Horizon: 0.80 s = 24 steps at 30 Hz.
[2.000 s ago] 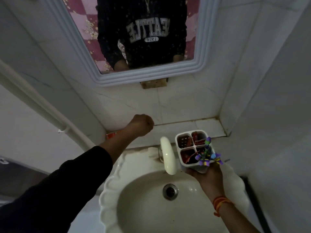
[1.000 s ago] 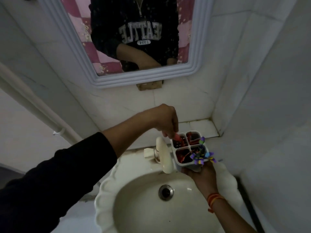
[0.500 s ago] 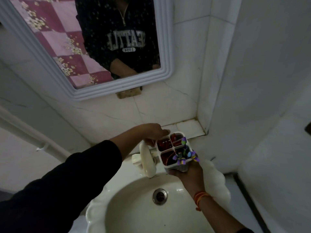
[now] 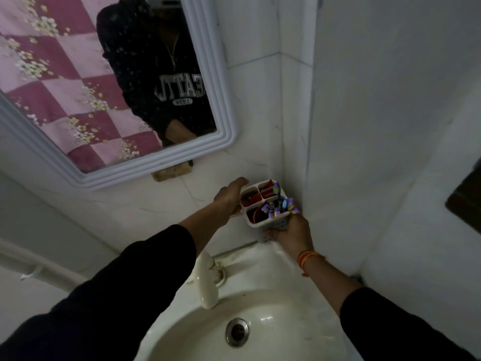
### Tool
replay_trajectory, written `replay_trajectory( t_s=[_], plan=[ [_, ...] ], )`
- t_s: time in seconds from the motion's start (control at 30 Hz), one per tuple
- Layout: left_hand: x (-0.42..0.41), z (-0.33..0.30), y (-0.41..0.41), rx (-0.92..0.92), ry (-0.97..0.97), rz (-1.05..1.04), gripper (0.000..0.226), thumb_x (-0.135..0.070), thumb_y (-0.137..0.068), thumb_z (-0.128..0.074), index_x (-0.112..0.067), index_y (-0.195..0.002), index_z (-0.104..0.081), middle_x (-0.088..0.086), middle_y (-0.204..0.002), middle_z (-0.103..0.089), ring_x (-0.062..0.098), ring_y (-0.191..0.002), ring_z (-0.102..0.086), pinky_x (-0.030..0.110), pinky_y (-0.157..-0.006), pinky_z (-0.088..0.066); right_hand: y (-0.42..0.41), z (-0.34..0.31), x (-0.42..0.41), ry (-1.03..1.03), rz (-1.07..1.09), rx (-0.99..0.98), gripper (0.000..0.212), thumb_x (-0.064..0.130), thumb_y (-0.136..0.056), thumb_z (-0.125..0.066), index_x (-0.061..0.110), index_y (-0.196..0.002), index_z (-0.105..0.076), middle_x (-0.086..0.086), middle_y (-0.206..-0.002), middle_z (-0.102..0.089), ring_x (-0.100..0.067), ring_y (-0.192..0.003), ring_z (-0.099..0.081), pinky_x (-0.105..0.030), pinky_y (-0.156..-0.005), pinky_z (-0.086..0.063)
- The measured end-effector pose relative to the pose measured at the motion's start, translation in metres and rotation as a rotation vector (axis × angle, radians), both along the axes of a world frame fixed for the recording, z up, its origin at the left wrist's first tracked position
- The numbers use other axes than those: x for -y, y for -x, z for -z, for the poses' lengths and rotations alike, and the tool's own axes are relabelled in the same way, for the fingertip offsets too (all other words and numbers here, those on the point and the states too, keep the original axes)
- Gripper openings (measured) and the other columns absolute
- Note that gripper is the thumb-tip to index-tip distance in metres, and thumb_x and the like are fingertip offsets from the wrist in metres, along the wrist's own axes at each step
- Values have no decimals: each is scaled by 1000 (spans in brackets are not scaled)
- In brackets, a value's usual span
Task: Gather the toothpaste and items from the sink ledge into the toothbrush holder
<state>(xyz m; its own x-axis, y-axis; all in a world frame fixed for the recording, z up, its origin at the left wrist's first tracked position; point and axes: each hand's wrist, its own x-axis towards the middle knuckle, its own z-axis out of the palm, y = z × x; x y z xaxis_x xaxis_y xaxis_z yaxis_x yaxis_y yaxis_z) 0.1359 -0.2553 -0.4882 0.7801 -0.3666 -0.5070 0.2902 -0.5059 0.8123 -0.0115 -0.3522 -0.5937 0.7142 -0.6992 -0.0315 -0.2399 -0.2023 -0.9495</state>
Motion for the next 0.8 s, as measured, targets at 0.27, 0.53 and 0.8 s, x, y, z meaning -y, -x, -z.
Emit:
replay_trajectory(
  t_s=[0.27,0.53,0.8],
  plan=[
    [0,4,6,-59,178,-125,29,-37,-96,-55,-8,-93,-61,9,-78,-56,19,-65,-51,30,-62,-42,-12,1,15,-7,14,-23,78,-4,-68,-85,10,-140,-58,-11,-134,-67,-27,-125,-62,-31,-103,-49],
    [-50,-35,51,301,-43,126,33,-42,-90,-61,-12,-101,-71,14,-112,-72,33,-106,-67,44,-94,-54,25,-9,-26,-25,19,-186,55,13,-83,-78,8,-135,-61,-15,-129,-69,-32,-120,-64,-23,-91,-47],
    [-164,-118,81,839,-250,346,42,-39,-95,-61,-10,-125,-67,5,-127,-66,23,-116,-61,29,-92,-46,35,-122,-111,153,-65,-1,52,26,-81,-82,9,-127,-66,-9,-125,-69,-26,-118,-65,-34,-100,-52]
  ],
)
